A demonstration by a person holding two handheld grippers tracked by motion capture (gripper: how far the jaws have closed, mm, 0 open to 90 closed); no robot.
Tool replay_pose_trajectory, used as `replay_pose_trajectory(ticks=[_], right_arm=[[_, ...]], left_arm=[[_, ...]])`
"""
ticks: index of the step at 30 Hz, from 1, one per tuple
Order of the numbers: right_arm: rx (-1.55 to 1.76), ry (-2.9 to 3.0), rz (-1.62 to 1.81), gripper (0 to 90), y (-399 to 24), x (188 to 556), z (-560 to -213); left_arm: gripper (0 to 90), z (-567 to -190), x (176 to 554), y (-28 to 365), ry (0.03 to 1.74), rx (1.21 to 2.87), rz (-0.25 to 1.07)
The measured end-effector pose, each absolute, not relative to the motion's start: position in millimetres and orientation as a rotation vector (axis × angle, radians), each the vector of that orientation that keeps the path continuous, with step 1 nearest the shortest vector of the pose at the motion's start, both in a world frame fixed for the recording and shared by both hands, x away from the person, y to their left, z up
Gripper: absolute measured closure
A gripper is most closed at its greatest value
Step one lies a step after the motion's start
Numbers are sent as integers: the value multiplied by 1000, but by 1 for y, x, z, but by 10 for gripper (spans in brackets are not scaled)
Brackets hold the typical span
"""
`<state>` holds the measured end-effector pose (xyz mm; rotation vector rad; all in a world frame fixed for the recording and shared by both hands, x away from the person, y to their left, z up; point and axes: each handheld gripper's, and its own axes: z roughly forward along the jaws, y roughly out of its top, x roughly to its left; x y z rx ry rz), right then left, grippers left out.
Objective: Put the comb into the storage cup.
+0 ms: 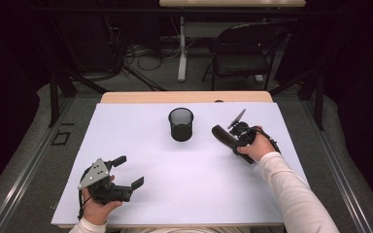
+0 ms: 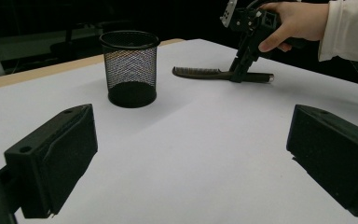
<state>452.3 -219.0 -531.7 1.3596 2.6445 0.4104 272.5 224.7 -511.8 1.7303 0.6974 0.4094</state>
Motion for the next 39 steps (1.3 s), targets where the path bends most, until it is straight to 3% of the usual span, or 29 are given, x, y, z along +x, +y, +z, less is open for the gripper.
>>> replay_pose_trajectory(ticks=[5, 39], right_arm=[[1303, 2713, 244, 688, -220, 455, -524], [1344, 2693, 294, 726, -219, 454, -526]], left_arm=[[19, -512, 273, 225, 698, 1730, 409], [19, -512, 272, 224, 703, 1729, 417]])
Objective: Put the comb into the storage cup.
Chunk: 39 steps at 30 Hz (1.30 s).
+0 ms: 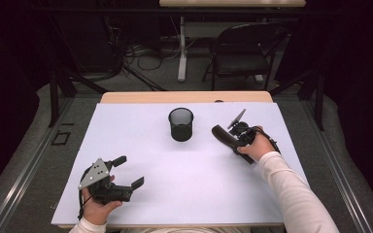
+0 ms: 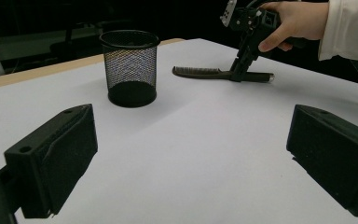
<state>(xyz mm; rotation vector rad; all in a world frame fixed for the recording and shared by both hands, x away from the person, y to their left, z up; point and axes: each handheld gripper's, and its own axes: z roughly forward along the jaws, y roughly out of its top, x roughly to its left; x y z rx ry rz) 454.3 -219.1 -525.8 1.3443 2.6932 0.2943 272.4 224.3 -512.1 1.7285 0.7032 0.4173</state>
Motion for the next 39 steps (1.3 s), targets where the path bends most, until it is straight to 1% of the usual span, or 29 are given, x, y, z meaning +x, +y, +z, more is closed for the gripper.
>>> replay_pose_trajectory(ticks=[5, 9, 10, 11, 12, 17, 18, 24, 25, 29, 30, 31, 33, 39], right_arm=[[1352, 2708, 236, 727, -219, 455, -523], [1365, 2700, 254, 728, -220, 454, -523], [1347, 2730, 160, 728, -220, 456, -518], [1319, 2743, 141, 728, -220, 457, -517], [1385, 2681, 302, 728, -220, 453, -524], [1381, 2681, 300, 728, -222, 454, -522], [1375, 2664, 359, 729, -223, 453, -524], [1369, 2671, 325, 729, -225, 454, -517], [1420, 2645, 345, 729, -224, 452, -517], [1368, 2659, 327, 729, -226, 453, -513], [1404, 2632, 371, 729, -225, 451, -514], [1350, 2643, 384, 729, -227, 453, -514], [1388, 2625, 387, 729, -226, 451, -513], [1356, 2607, 439, 729, -227, 449, -509]], left_arm=[[19, -512, 273, 224, 703, 1728, 417], [19, -512, 273, 224, 700, 1730, 415], [19, -512, 273, 224, 700, 1730, 415], [19, -512, 273, 224, 700, 1730, 415], [19, -512, 273, 224, 701, 1730, 415], [19, -512, 273, 224, 701, 1730, 416], [19, -512, 273, 224, 701, 1730, 415], [19, -512, 273, 224, 699, 1732, 414], [19, -512, 273, 224, 699, 1731, 414], [19, -512, 273, 224, 699, 1732, 414], [19, -512, 273, 224, 699, 1732, 414], [19, -512, 273, 224, 700, 1730, 414], [19, -512, 273, 224, 701, 1730, 415], [19, -512, 273, 224, 701, 1728, 413]])
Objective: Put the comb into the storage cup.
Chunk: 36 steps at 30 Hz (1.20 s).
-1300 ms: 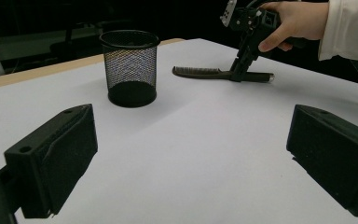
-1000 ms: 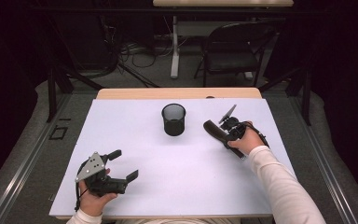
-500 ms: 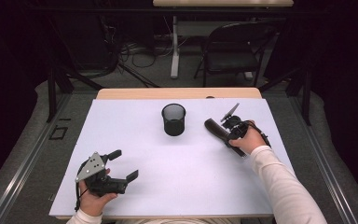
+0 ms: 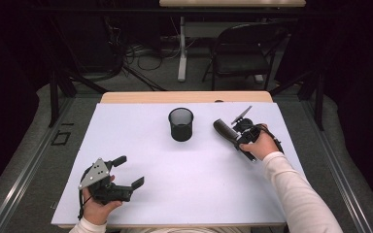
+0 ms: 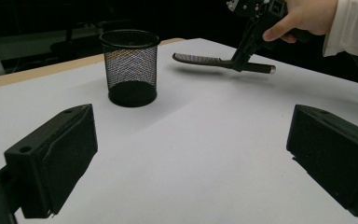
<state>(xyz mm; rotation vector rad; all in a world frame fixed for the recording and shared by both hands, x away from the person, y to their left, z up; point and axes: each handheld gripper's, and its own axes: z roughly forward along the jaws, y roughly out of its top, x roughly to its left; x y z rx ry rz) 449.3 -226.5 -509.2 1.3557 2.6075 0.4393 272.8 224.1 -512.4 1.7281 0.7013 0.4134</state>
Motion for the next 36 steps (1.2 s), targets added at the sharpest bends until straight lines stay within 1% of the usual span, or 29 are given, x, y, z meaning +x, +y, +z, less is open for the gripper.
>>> replay_pose_trajectory(ticks=[36], right_arm=[[1243, 2531, 632, 729, -220, 421, -477]], left_arm=[[27, -513, 272, 224, 700, 1731, 418]])
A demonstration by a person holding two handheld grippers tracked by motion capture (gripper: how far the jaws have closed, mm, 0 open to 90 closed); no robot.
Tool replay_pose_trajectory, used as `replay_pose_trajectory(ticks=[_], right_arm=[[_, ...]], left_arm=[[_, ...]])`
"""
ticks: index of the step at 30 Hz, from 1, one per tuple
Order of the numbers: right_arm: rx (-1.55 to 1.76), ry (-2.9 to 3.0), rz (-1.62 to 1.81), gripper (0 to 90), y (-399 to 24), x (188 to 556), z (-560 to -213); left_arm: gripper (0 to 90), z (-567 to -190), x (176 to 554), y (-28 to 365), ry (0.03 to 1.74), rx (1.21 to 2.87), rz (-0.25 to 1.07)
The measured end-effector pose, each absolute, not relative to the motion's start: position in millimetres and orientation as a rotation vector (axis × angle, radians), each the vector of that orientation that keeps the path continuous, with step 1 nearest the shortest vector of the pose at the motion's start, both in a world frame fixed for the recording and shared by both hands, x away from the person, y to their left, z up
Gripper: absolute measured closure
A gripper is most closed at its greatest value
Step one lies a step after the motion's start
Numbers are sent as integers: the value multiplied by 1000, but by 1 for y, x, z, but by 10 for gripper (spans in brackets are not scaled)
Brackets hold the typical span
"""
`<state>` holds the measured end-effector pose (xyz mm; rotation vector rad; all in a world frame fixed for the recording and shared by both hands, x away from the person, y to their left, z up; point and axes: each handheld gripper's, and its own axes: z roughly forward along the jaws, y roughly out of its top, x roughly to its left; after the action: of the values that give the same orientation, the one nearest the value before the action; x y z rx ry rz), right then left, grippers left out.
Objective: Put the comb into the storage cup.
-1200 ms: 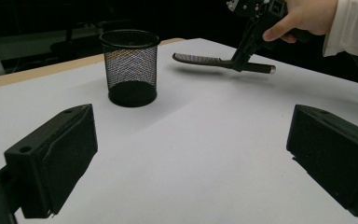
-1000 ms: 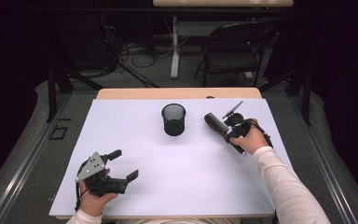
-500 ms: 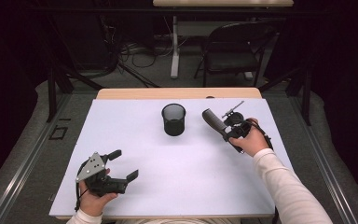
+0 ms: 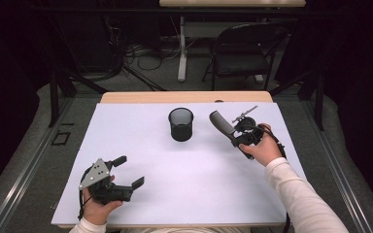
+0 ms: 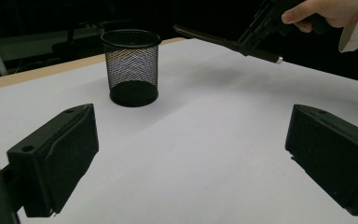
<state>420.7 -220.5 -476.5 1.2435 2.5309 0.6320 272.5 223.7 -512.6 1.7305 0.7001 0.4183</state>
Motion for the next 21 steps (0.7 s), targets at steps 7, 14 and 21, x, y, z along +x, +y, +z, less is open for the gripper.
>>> replay_pose_trajectory(ticks=[7, 14, 21], right_arm=[[1212, 2512, 698, 729, -218, 412, -471], [1170, 2484, 739, 729, -215, 401, -466], [1143, 2462, 776, 729, -212, 393, -463]], left_arm=[[27, -513, 272, 224, 702, 1729, 418], [28, -512, 272, 224, 704, 1730, 419], [28, -513, 272, 224, 705, 1727, 421]])
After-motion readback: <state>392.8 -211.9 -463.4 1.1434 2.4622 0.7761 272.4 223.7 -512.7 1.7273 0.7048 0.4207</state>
